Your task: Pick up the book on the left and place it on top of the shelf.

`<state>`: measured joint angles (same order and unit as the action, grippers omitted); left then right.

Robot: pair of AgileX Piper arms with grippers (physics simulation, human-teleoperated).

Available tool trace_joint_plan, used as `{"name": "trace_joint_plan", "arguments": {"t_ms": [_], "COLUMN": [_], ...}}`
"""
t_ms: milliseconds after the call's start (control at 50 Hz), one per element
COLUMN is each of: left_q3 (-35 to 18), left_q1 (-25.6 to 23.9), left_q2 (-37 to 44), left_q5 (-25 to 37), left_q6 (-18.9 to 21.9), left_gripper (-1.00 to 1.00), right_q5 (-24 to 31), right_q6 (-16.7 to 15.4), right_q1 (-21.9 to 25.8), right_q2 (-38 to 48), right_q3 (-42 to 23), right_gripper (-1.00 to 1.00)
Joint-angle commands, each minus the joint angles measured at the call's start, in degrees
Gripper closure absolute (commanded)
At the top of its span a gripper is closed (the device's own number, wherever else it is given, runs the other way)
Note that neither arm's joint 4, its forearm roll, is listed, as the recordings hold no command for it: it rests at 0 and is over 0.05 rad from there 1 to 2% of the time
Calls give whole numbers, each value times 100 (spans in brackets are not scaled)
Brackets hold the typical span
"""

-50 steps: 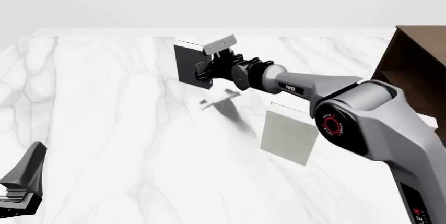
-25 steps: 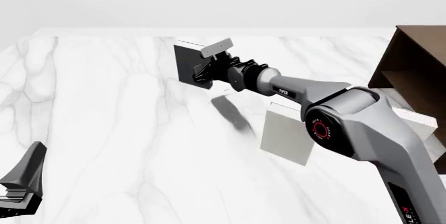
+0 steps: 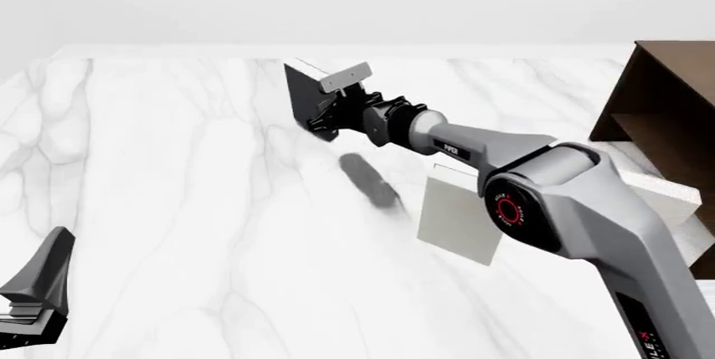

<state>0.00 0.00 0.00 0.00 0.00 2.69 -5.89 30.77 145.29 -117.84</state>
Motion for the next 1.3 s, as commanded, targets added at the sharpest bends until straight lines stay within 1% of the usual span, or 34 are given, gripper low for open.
{"name": "trace_joint_plan", "arguments": {"t_ms": [20, 260, 380, 540, 600, 760, 1020, 1160, 1300], "left_q3": [0, 0, 0, 0, 0, 0, 0, 0, 0], "left_q1": [0, 0, 0, 0, 0, 0, 0, 0, 0], "left_q2": [0, 0, 0, 0, 0, 0, 0, 0, 0], "left_q5": [0, 0, 0, 0, 0, 0, 0, 0, 0], "left_q6": [0, 0, 0, 0, 0, 0, 0, 0, 0], "left_gripper": [-100, -100, -100, -100, -100, -100, -100, -100, -100], "right_q5": [-75, -451, -786, -1057, -1101, -1273, -1272, -1286, -1204], "right_q6": [74, 110, 161, 129, 119, 34, -129, -288, -407], "right_q1": [9, 15, 50, 1, -3, -41, -100, -140, -239], "right_q2": [-88, -675, -1286, -2022, -2183, -2927, -3759, -4270, -4690], "right_q3": [132, 906, 1671, 2408, 2565, 3321, 3926, 4303, 4509], "right_gripper": [100, 100, 100, 100, 100, 100, 100, 100, 100]}}
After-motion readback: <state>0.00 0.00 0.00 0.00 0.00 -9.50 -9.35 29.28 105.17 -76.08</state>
